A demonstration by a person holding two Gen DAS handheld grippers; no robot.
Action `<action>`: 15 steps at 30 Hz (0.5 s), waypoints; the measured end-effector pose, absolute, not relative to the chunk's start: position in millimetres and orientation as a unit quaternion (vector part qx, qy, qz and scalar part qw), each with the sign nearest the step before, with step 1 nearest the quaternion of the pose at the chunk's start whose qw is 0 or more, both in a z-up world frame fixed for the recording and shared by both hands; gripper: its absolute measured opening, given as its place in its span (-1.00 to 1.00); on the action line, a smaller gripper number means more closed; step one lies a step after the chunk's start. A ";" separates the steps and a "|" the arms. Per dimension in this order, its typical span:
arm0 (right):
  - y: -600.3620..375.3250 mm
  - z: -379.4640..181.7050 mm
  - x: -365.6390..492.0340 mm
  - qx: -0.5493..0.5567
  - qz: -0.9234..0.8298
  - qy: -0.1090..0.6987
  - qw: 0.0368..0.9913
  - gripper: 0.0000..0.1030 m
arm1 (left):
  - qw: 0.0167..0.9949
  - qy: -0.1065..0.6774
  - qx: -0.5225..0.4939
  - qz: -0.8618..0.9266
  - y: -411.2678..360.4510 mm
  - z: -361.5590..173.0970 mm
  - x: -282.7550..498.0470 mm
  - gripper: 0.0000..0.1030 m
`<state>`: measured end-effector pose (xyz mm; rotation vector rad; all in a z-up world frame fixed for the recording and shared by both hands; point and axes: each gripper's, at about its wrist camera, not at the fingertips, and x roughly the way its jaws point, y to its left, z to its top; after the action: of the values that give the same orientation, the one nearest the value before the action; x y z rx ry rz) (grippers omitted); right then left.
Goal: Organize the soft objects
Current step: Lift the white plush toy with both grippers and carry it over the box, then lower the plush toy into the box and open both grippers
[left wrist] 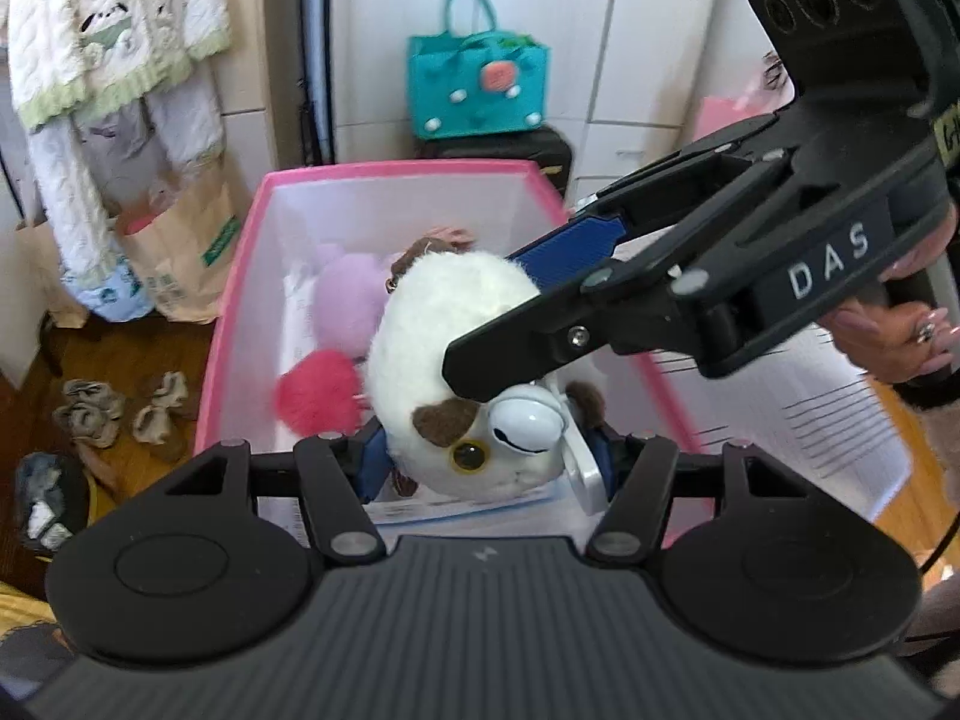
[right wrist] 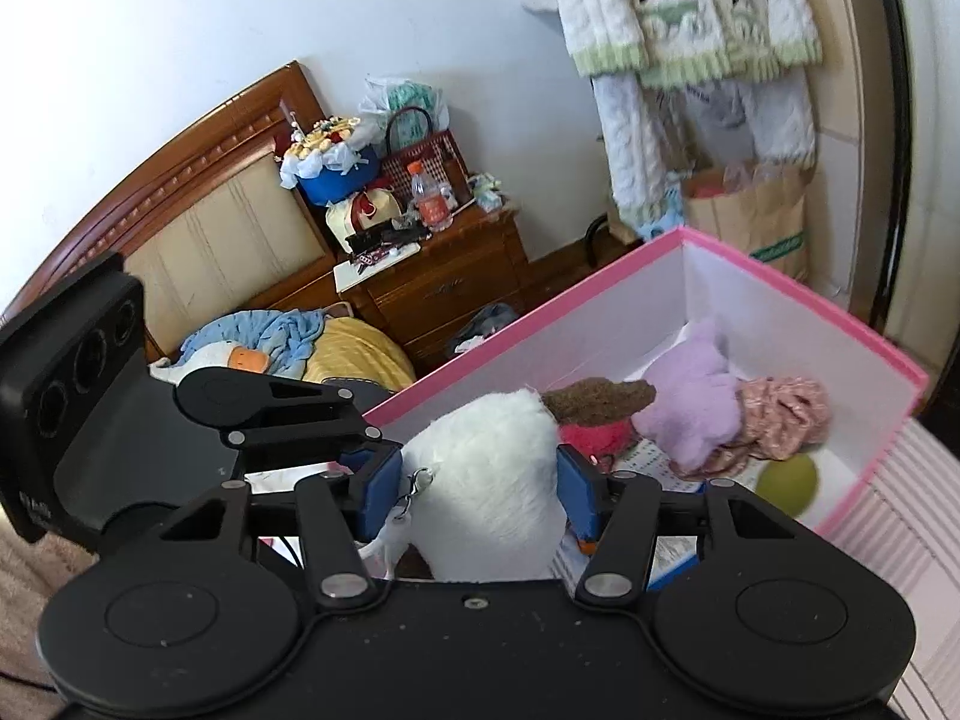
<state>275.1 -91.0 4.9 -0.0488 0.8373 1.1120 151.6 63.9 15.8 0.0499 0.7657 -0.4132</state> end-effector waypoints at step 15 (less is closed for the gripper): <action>-68.4 -36.5 316.6 0.007 0.500 0.440 0.746 0.12 | 0.894 0.408 0.113 -0.144 75.2 -17.5 186.7 0.32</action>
<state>316.6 -68.4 -36.5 0.0161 0.9618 1.0936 186.7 75.2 -17.5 0.2340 0.8470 -0.2984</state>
